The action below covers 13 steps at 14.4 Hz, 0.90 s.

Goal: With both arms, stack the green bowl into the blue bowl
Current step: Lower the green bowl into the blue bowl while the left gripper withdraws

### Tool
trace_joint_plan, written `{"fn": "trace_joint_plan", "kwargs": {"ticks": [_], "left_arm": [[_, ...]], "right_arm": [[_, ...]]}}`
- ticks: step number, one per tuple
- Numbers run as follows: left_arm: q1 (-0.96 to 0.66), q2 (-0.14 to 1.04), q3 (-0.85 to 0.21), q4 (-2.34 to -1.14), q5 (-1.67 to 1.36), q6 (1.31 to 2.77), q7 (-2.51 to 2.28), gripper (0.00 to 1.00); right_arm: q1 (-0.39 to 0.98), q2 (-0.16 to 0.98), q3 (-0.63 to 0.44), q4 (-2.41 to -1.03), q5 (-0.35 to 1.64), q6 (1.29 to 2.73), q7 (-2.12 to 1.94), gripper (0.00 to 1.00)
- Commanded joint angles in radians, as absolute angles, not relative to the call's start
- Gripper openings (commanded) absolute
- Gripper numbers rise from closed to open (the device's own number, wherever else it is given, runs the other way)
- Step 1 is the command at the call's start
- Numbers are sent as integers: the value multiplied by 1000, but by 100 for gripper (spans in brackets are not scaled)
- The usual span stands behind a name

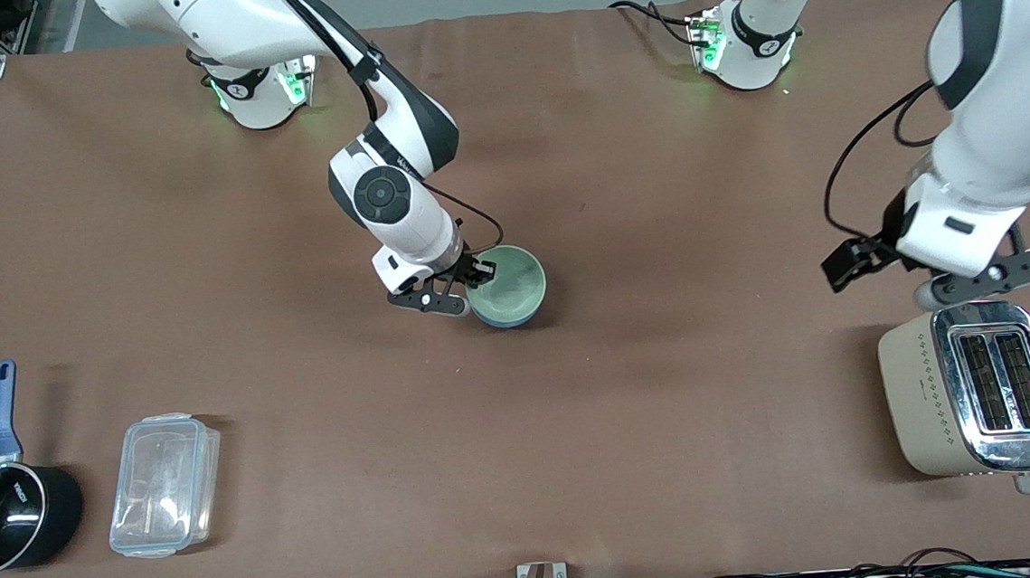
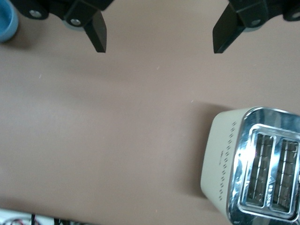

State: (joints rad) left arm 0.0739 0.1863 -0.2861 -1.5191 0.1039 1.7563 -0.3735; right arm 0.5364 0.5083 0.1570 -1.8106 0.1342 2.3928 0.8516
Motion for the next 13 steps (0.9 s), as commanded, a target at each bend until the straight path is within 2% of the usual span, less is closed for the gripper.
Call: {"fn": "trace_joint_plan", "kwargs": {"ticks": [1, 4, 8, 9, 12, 13], "left_arm": [[132, 144, -293, -1497, 55, 1674, -228, 100], [173, 112, -291, -1474, 51, 1562, -83, 100], [179, 55, -291, -1477, 51, 1514, -66, 100], [175, 49, -288, -1477, 51, 1514, -57, 100], [117, 34, -237, -1503, 37, 1514, -43, 100], [47, 5, -163, -1529, 35, 1514, -43, 100]], "right_arm": [[545, 522, 152, -1799, 121, 2404, 876, 2], [545, 528, 150, -1809, 107, 2405, 879, 3], [543, 545, 150, -1812, 106, 2439, 879, 5], [542, 543, 150, -1812, 107, 2438, 877, 8], [538, 545, 150, -1813, 106, 2437, 877, 31], [535, 545, 150, -1813, 104, 2434, 877, 42]]}}
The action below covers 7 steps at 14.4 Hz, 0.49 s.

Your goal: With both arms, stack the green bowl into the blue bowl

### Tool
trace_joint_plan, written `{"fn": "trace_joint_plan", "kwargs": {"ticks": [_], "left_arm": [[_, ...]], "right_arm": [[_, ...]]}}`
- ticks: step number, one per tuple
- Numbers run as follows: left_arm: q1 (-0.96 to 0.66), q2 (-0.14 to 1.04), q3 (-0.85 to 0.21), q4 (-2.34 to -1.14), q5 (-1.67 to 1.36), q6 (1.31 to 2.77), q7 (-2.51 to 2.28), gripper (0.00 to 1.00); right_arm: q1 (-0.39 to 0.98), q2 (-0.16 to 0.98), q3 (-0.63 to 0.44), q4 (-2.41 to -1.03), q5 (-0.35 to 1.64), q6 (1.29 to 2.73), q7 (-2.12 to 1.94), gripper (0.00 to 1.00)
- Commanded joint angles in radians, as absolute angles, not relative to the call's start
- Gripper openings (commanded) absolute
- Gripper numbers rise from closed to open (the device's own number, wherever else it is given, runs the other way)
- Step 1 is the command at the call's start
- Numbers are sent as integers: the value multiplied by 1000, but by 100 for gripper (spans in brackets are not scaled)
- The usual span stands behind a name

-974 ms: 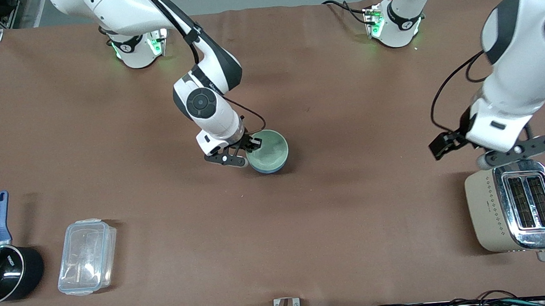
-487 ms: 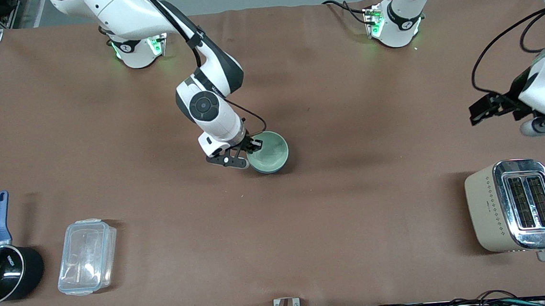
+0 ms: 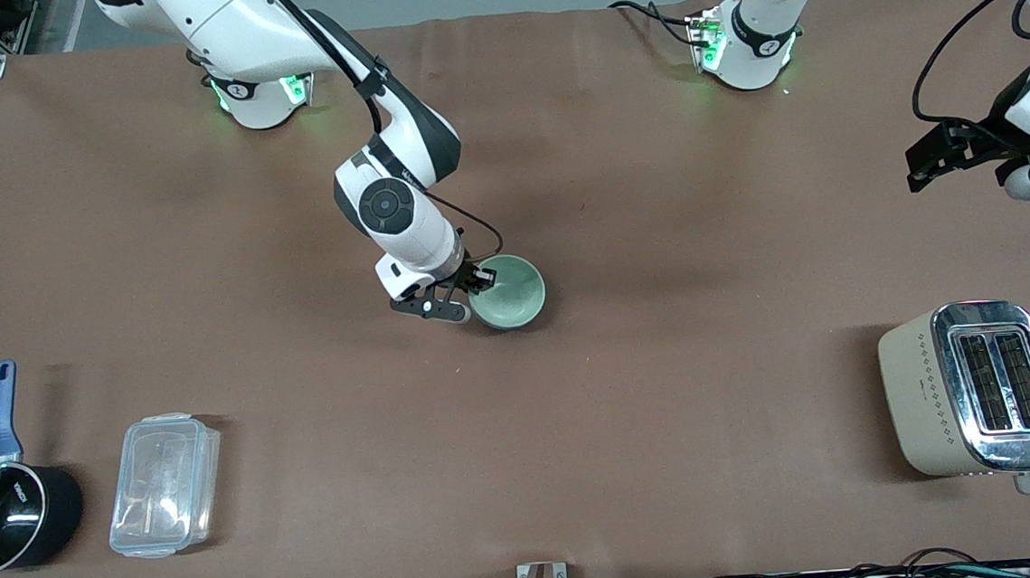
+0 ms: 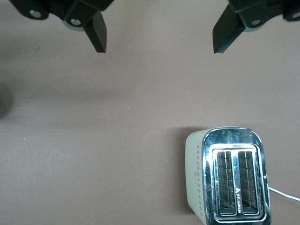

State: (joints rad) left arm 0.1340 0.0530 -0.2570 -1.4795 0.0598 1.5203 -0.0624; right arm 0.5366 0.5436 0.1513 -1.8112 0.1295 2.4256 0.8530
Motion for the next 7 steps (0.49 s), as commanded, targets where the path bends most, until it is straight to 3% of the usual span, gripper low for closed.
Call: {"fn": "trace_joint_plan", "kwargs": {"ticks": [1, 2, 4, 7], "left_arm": [[-18, -12, -100, -1554, 35, 1514, -43, 100], [-38, -23, -78, -1563, 35, 1513, -43, 100], [-38, -29, -80, -1572, 34, 1506, -49, 100], [-34, -20, -80, -1565, -9, 1509, -48, 100]], "right_arm": [[531, 545, 150, -1813, 104, 2430, 877, 68], [529, 545, 150, -1813, 104, 2427, 877, 82], [509, 525, 150, -1806, 106, 2398, 871, 100], [451, 382, 149, -1781, 25, 2190, 865, 100]]}}
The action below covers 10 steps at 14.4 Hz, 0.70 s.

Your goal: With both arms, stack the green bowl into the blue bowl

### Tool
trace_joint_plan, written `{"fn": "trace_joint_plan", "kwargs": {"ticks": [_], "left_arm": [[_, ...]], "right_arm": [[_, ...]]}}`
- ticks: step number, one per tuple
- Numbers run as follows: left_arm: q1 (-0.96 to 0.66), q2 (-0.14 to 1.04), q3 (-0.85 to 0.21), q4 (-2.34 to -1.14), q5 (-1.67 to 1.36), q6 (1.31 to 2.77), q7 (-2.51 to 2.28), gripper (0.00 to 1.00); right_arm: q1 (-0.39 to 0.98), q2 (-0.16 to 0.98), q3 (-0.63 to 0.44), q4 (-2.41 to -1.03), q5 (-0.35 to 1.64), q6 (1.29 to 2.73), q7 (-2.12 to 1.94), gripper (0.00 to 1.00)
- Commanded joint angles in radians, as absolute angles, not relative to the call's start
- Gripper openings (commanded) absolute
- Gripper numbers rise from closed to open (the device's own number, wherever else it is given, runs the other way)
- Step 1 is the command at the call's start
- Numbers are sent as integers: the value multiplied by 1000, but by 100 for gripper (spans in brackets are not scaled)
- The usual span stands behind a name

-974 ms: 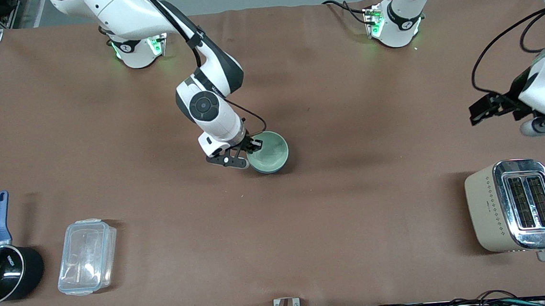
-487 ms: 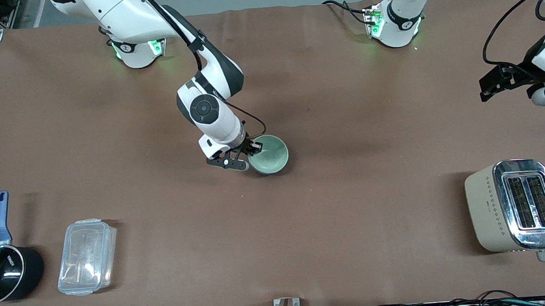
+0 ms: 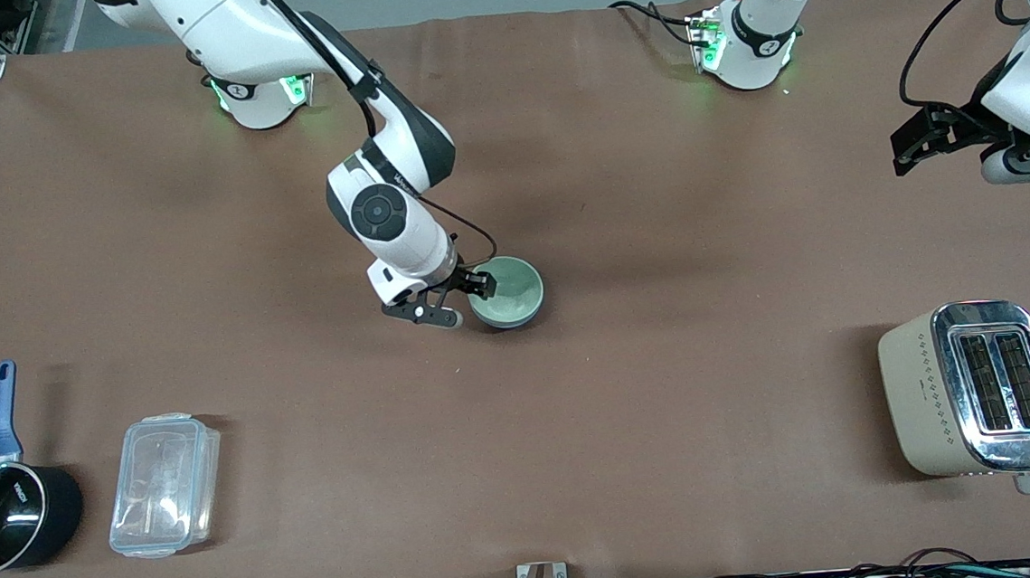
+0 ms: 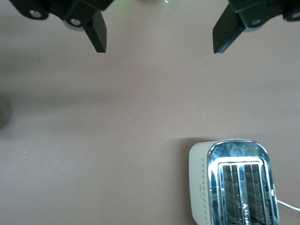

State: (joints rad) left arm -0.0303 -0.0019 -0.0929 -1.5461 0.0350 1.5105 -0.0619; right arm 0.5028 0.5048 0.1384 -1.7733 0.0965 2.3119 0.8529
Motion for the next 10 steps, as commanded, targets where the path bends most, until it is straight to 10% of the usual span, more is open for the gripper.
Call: {"fn": "trace_joint_plan", "kwargs": {"ticks": [1, 10], "left_arm": [[-34, -18, -78, -1563, -15, 1511, -43, 100], [-40, 0, -78, -1554, -12, 1520, -44, 100]], "right_arm": [[430, 326, 149, -1784, -51, 2122, 868, 100], [60, 2, 70, -1705, -117, 1786, 321, 100]]}}
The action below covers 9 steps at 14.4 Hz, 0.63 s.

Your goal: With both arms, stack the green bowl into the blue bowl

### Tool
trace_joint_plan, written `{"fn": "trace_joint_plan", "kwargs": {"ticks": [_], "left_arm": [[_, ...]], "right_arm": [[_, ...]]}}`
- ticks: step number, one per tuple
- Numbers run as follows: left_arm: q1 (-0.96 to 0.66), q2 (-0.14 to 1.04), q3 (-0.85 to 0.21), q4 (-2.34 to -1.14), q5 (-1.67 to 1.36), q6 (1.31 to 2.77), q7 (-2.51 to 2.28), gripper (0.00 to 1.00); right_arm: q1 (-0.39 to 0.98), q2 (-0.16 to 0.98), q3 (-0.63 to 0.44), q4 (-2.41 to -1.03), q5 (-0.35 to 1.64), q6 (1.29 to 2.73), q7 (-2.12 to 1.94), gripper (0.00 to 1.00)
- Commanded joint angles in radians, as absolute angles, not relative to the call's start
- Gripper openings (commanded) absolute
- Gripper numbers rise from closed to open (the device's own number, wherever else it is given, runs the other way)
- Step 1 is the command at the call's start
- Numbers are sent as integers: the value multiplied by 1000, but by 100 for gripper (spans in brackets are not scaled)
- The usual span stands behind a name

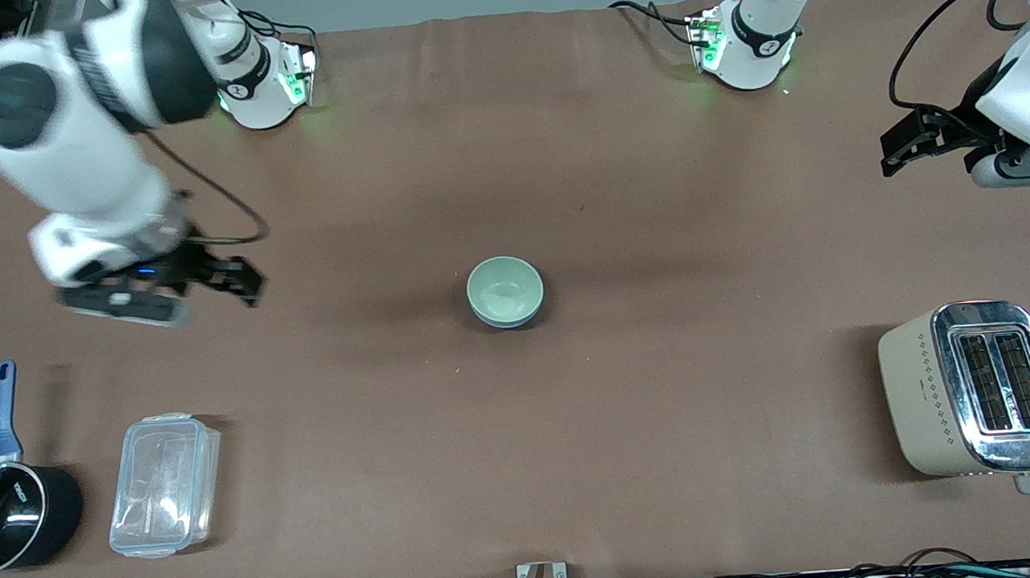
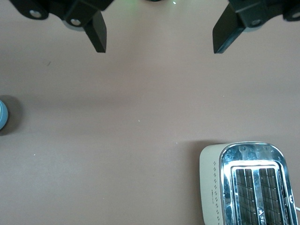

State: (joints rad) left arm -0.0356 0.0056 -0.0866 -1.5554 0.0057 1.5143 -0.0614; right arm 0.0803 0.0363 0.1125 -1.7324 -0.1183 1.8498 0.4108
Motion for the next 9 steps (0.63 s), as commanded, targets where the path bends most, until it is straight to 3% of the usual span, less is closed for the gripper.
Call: {"fn": "trace_joint_plan", "kwargs": {"ticks": [1, 4, 9], "left_arm": [[-40, -2, -78, -1552, -14, 1520, -43, 100], [-49, 12, -80, -1525, -11, 1519, -43, 100], [-43, 14, -78, -1516, 2, 1517, -48, 100]], "right_arm": [[70, 2, 27, -1637, -112, 1713, 269, 100], [64, 6, -32, -1485, -49, 1533, 146, 100], [64, 9, -41, -1482, -40, 1514, 89, 100]]}}
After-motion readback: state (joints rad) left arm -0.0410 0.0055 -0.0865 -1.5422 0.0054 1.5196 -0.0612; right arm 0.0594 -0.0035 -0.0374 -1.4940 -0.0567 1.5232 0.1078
